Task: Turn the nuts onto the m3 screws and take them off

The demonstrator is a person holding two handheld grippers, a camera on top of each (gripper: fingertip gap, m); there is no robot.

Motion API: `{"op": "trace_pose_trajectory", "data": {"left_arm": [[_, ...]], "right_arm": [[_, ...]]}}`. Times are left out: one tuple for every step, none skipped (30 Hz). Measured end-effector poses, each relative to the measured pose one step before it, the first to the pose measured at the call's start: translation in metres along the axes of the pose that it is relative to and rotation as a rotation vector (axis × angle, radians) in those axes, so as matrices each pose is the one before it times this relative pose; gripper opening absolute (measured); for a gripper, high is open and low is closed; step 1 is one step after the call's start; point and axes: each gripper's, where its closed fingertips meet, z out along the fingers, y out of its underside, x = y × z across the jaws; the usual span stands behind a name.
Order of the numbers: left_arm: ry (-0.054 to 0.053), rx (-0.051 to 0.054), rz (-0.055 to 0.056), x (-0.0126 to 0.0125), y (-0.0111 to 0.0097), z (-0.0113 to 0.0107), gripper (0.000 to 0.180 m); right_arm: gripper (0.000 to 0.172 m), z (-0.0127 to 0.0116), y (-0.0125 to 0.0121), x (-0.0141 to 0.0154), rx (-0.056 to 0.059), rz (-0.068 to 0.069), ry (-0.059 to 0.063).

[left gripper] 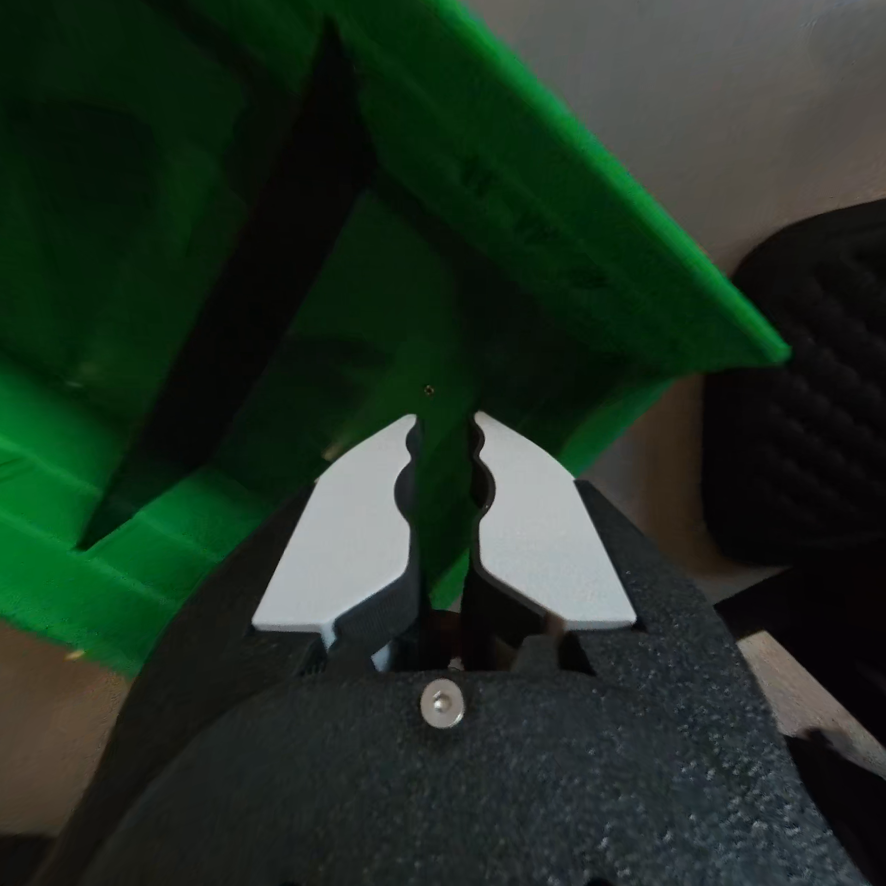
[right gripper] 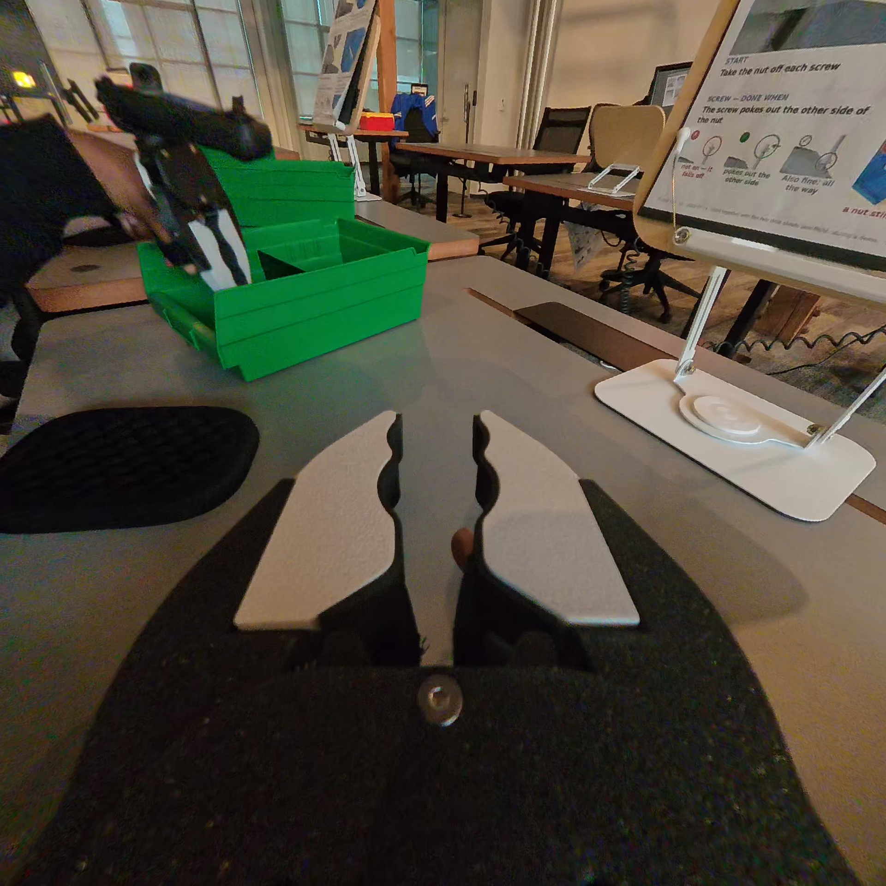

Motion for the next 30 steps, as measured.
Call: {"op": "trace_pose_trajectory", "data": {"left_arm": [[0.0143, -0.0300, -0.0106, -0.00087, 0.00389, 0.01020, 0.017], [-0.0006, -0.0332, -0.0069, -0.00217, 0.00389, 0.00870, 0.017], [-0.0059, -0.0261, -0.0057, -0.00266, 0.00255, 0.00690, 0.016], [0.0012, -0.0118, -0.0058, -0.00142, 0.00026, 0.00495, 0.016], [0.0066, 0.0018, -0.0049, -0.00038, -0.00157, 0.00319, 0.016], [0.0079, 0.0029, -0.0033, -0.00006, -0.00169, 0.00215, 0.015], [0.0055, -0.0039, -0.0023, -0.00033, -0.00052, 0.00163, 0.016], [0.0017, -0.0061, -0.0030, -0.00084, -0.00017, 0.00156, 0.016], [0.0015, -0.0065, -0.0041, -0.00087, 0.00006, 0.00130, 0.016], [-0.0031, -0.0054, -0.0029, -0.00133, 0.00010, 0.00105, 0.016], [-0.0062, -0.0033, -0.0034, -0.00170, 0.00006, 0.00088, 0.016], [-0.0029, -0.0009, -0.0034, -0.00112, -0.00025, 0.00096, 0.016], [0.0009, 0.0022, -0.0015, -0.00026, -0.00060, 0.00098, 0.016], [0.0033, -0.0001, -0.0003, 0.00037, -0.00010, 0.00121, 0.016], [-0.0007, -0.0034, 0.0004, -0.00006, 0.00048, 0.00116, 0.016], [-0.0036, -0.0043, -0.0011, -0.00046, 0.00058, 0.00100, 0.016], [0.0013, -0.0029, -0.0014, 0.00018, 0.00054, 0.00098, 0.016], [0.0061, 0.0029, 0.0006, 0.00095, -0.00039, 0.00091, 0.016], [0.0048, 0.0064, 0.0003, 0.00068, -0.00102, 0.00087, 0.016], [0.0048, 0.0033, -0.0024, 0.00044, -0.00061, 0.00074, 0.015], [0.0029, -0.0004, -0.0024, 0.00020, -0.00015, 0.00028, 0.014], [-0.0004, -0.0003, -0.0012, -0.00011, -0.00009, 0.00019, 0.014], [0.0009, -0.0006, -0.0018, 0.00018, 0.00001, 0.00006, 0.014], [0.0009, 0.0000, -0.0004, 0.00028, -0.00013, 0.00012, 0.014], [0.0004, 0.0003, -0.0003, 0.00035, -0.00002, 0.00013, 0.013], [0.0027, 0.0000, -0.0023, 0.00044, 0.00008, 0.00009, 0.012], [0.0009, 0.0005, -0.0024, -0.00007, -0.00015, 0.00003, 0.012], [0.0013, -0.0002, -0.0024, -0.00009, 0.00002, 0.00007, 0.012], [0.0042, -0.0001, -0.0008, 0.00010, -0.00007, 0.00019, 0.011], [0.0092, 0.0002, 0.0025, 0.00108, -0.00008, 0.00012, 0.007]], "right_arm": [[0.027, 0.00011, 0.00037, 0.00052, -0.0014, 0.0009, 0.0017], [0.027, 0.00001, 0.00044, 0.00042, -0.0010, 0.0015, 0.0014], [0.027, 0.00012, 0.00035, 0.00044, -0.0004, 0.0020, 0.0012], [0.027, -0.00006, 0.00022, 0.00042, 0.0000, 0.0018, 0.0016], [0.027, 0.00002, 0.00006, 0.00032, -0.0005, 0.0005, 0.0011], [0.027, 0.00006, 0.00013, 0.00022, -0.0003, -0.0004, 0.0009], [0.027, 0.00012, 0.00015, 0.00008, -0.0005, -0.0005, 0.0003], [0.027, 0.00024, 0.00028, -0.00006, -0.0018, -0.0002, -0.0002], [0.027, 0.00019, 0.00050, -0.00005, -0.0028, -0.0011, 0.0005], [0.027, 0.00013, 0.00037, 0.00003, -0.0025, -0.0023, 0.0010], [0.027, -0.00001, 0.00015, 0.00007, -0.0013, -0.0021, 0.0010], [0.027, -0.00009, -0.00006, -0.00017, 0.0005, -0.0011, 0.0004], [0.027, -0.00018, -0.00039, -0.00004, 0.0018, 0.0001, -0.0001], [0.027, -0.00009, -0.00033, 0.00025, 0.0021, 0.0009, 0.0008], [0.027, -0.00013, -0.00002, 0.00036, 0.0004, 0.0009, 0.0012], [0.027, -0.00010, 0.00016, 0.00060, -0.0021, -0.0001, 0.0039], [0.027, 0.00011, 0.00063, 0.00096, -0.0038, -0.0029, 0.0073], [0.027, 0.00021, 0.00070, 0.00061, -0.0046, -0.0047, 0.0058], [0.027, 0.00022, 0.00043, -0.00012, -0.0032, -0.0030, 0.0006], [0.027, 0.00017, 0.00004, -0.00062, -0.0007, -0.0004, -0.0024], [0.027, 0.00018, -0.00009, -0.00029, 0.0005, 0.0000, -0.0012], [0.027, 0.00006, 0.00000, -0.00004, -0.0001, -0.0004, 0.0000], [0.027, -0.00003, 0.00006, 0.00004, -0.0004, -0.0003, 0.0001], [0.027, -0.00003, -0.00006, 0.00006, 0.0006, 0.0003, 0.0002], [0.027, -0.00020, -0.00023, 0.00016, 0.0014, 0.0006, 0.0005], [0.027, -0.00018, -0.00040, 0.00022, 0.0020, 0.0009, 0.0012], [0.027, -0.00013, -0.00036, 0.00018, 0.0025, 0.0016, 0.0001], [0.027, -0.00013, -0.00023, -0.00010, 0.0022, 0.0020, -0.0006], [0.027, -0.00012, -0.00026, 0.00001, 0.0015, 0.0011, 0.0002], [0.027, -0.00010, -0.00017, 0.00007, 0.0007, -0.0006, 0.0002]]}}
